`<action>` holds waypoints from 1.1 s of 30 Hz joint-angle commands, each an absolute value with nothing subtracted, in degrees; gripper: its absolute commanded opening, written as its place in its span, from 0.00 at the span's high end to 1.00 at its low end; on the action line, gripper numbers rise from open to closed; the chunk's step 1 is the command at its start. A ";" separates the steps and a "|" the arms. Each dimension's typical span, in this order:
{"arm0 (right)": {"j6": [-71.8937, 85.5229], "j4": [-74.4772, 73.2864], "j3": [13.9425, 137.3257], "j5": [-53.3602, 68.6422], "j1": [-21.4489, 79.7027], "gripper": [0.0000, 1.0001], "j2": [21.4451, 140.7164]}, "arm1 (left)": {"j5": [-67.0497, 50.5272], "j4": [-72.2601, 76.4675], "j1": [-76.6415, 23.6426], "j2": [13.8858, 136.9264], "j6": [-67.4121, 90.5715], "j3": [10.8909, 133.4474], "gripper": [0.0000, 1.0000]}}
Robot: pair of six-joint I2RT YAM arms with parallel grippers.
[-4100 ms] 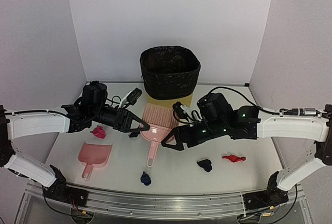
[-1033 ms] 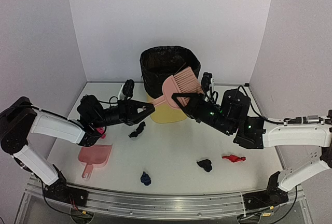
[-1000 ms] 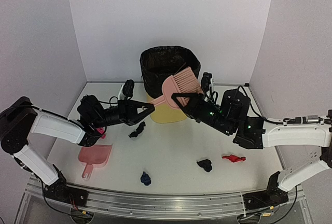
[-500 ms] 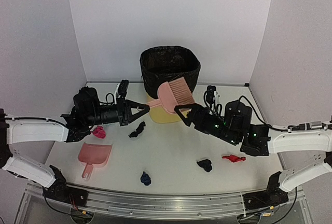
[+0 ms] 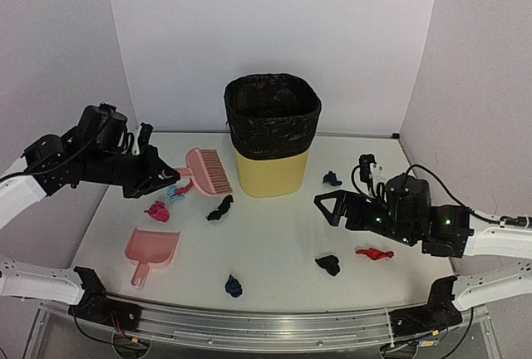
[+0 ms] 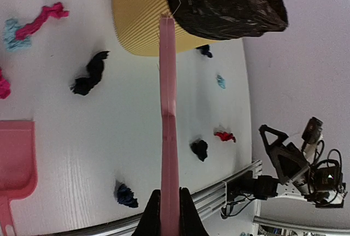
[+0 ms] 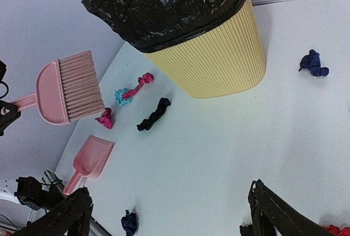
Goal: Sweep away the paper scraps from the table
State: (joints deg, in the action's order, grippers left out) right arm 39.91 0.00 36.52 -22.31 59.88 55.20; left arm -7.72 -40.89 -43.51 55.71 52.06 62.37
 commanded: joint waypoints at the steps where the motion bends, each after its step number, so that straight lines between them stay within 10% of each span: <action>1: 37.32 -6.67 36.98 -22.74 60.08 0.03 54.67 | 7.62 -69.49 -43.49 59.71 56.92 71.99 1.00; 19: 33.44 -12.66 40.82 -20.23 60.07 0.02 57.98 | 37.27 -81.54 -30.55 85.48 37.26 83.06 1.00; 33: 34.69 -12.66 37.34 -23.33 60.08 0.02 54.02 | 18.90 -70.89 -29.40 90.21 22.30 79.25 1.00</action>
